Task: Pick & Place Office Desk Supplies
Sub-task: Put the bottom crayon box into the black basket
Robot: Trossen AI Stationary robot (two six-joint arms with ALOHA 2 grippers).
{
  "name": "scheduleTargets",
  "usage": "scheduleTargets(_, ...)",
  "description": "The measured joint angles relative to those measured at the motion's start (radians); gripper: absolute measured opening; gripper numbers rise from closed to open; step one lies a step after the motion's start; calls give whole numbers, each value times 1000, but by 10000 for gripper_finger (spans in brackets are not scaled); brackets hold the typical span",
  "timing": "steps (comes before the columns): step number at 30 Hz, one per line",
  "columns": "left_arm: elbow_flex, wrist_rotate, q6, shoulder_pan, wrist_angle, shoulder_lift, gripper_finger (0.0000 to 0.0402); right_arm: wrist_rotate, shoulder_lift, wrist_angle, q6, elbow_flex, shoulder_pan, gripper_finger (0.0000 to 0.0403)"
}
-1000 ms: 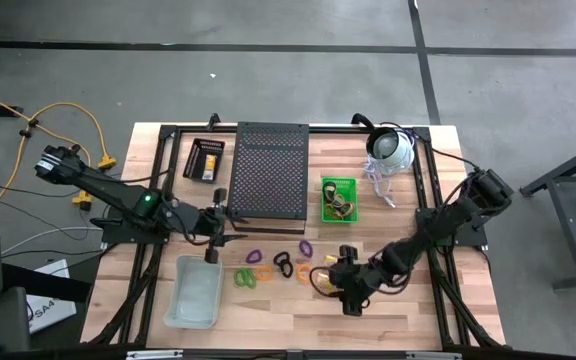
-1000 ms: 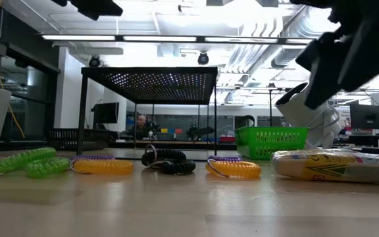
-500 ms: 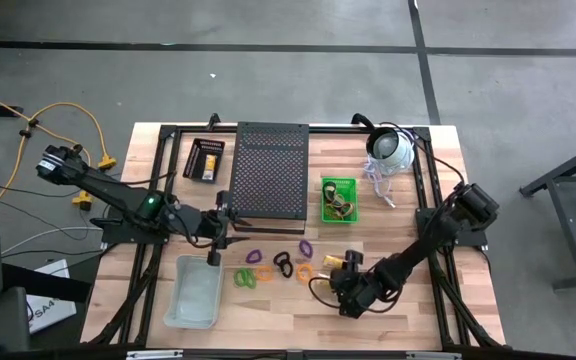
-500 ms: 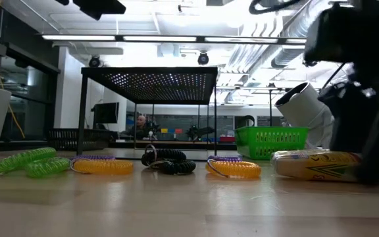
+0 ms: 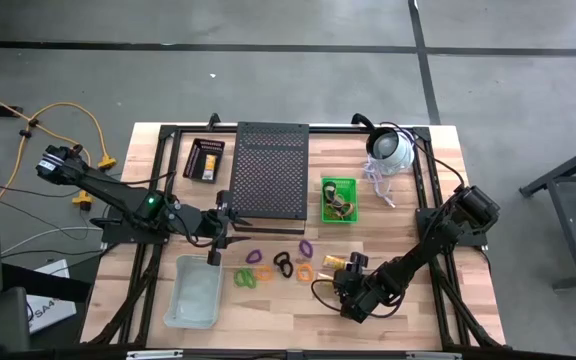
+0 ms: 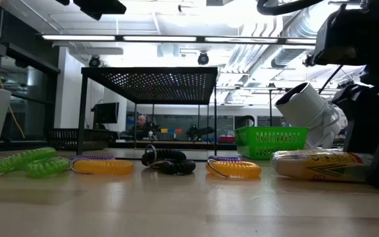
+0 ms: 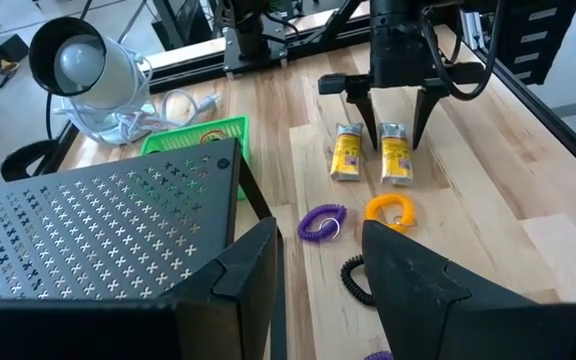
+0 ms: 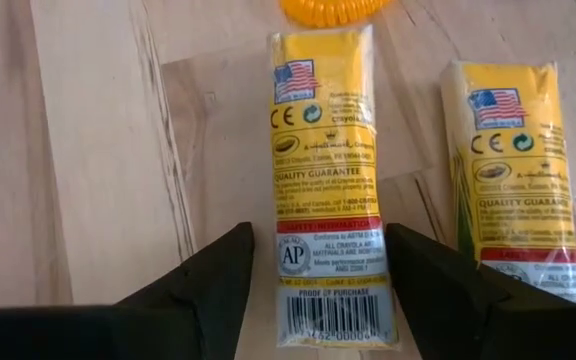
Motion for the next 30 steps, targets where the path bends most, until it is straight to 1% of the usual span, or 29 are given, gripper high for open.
scheduleTargets(3, 0, 0, 0, 0, 0, 0, 142, -3, 0, -3, -2, 0, 0, 201)
scheduleTargets(10, 0, 0, 0, 0, 0, 0, 142, -10, 0, -5, -7, 0, 0, 141)
scheduleTargets(14, 0, 0, 0, 0, 0, 0, 142, -11, 0, 1, -7, -2, 1, 120)
scheduleTargets(18, 0, 0, 0, 0, 0, 0, 142, -11, 0, 16, -7, -2, 1, 110)
scheduleTargets(23, 0, 0, 0, 0, 0, 0, 142, -12, -1, 54, -33, -5, 0, 110)
scheduleTargets(28, 0, 0, 3, 0, 0, 0, 142, -37, -29, 159, -89, -5, -12, 106)
scheduleTargets(30, 0, 6, 37, 0, -1, 0, 142, -36, -53, 213, -129, -5, -24, 104)
